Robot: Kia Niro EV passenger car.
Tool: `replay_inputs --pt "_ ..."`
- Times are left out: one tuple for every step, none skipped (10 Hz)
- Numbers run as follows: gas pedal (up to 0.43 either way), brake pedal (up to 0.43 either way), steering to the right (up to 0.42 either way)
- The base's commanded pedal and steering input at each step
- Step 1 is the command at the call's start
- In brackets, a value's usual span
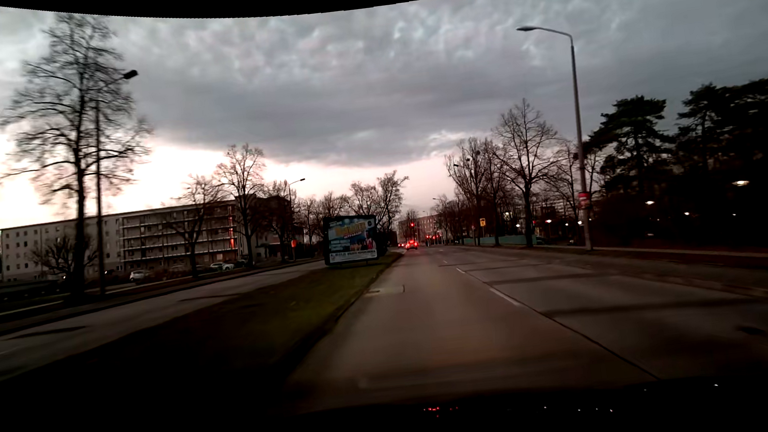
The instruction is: Follow the waypoints while adhering to traffic rules and regulations
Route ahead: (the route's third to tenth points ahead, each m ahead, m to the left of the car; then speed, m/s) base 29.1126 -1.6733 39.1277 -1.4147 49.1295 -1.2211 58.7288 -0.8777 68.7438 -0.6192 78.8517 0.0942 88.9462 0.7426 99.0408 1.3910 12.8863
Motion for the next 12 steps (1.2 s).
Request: replay_inputs --pt "0.039 0.0 0.003" --pt "0.039 0.0 0.001" --pt "0.039 0.0 0.002" --pt "0.039 0.0 0.002" --pt "0.039 0.0 0.004" --pt "0.028 0.0 0.008" --pt "0.008 0.0 0.007" --pt "0.008 0.0 0.007" --pt "0.0 0.0 0.005" --pt "0.0 0.0 0.004" --pt "0.0 0.0 0.004" --pt "0.0 0.0 0.004"
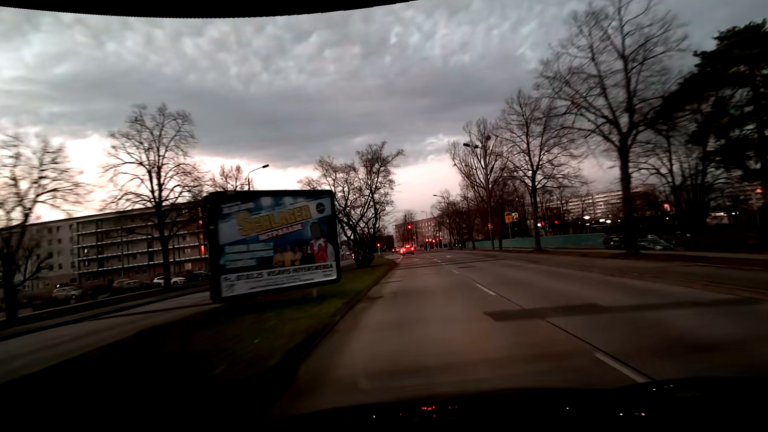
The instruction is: Follow the waypoints while adhering to traffic rules and regulations
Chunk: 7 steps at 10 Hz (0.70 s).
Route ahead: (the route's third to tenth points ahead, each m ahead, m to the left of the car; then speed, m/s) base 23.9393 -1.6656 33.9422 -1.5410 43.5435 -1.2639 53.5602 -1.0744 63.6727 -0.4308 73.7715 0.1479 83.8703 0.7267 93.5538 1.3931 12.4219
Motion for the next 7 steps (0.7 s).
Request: replay_inputs --pt "0.0 0.0 0.008" --pt "0.0 0.0 0.008" --pt "0.0 0.0 0.008" --pt "0.0 0.0 0.007" --pt "0.0 0.0 0.008" --pt "0.0 0.0 0.006" --pt "0.0 0.0 0.004"
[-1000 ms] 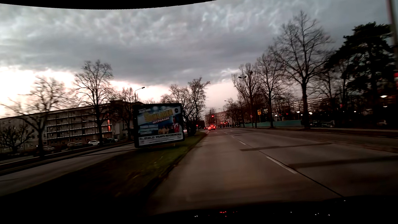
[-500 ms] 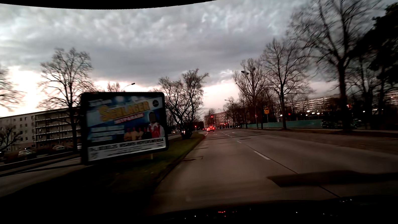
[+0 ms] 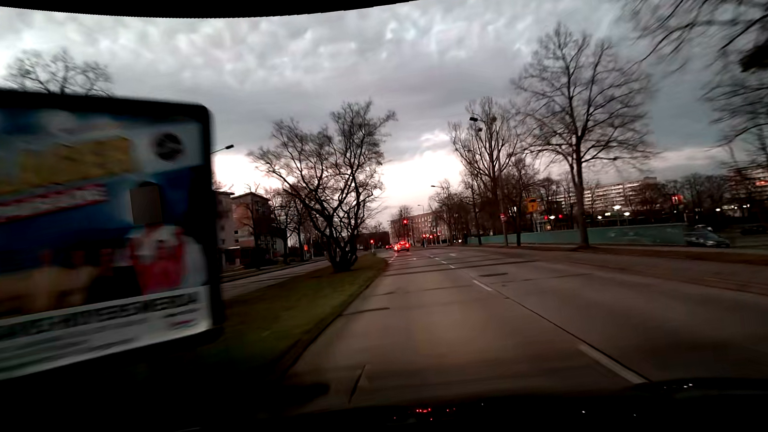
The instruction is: Follow the waypoints while adhering to traffic rules and regulations
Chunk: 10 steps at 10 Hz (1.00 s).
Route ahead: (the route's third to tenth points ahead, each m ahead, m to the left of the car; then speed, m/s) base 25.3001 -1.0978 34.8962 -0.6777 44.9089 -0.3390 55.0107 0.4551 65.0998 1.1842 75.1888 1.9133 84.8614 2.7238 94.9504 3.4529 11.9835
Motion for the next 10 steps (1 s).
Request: replay_inputs --pt "0.0 0.0 0.0" --pt "0.0 0.0 0.0" --pt "0.0 0.0 0.001" --pt "0.0 0.0 0.0" --pt "0.0 0.0 0.0" --pt "0.0 0.0 0.001" --pt "0.0 0.0 0.002" --pt "0.0 0.0 0.001" --pt "0.0 0.0 0.0" --pt "0.0 0.0 0.0"
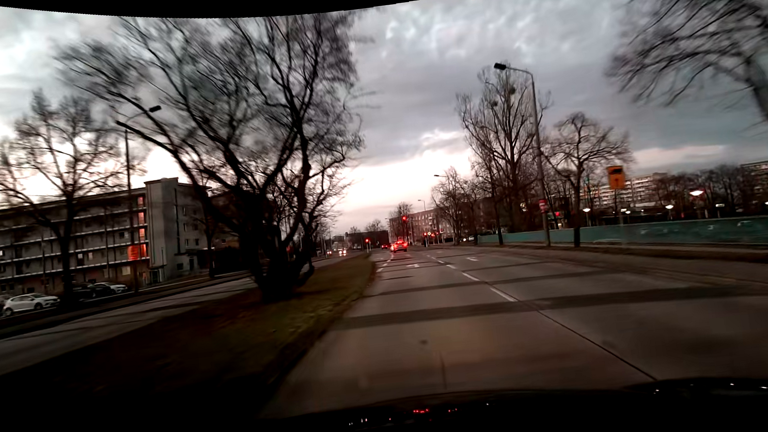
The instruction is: Follow the waypoints while adhering to traffic rules and regulations
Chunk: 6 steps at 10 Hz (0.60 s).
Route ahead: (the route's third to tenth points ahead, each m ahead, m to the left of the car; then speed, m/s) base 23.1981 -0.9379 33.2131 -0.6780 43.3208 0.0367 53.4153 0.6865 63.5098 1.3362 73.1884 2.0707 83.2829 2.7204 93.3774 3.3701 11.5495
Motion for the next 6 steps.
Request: replay_inputs --pt "0.0 0.0 0.0" --pt "0.0 0.0 -0.002" --pt "0.0 0.0 -0.003" --pt "0.0 0.0 -0.003" --pt "0.0 0.0 -0.003" --pt "0.0 0.0 -0.003"
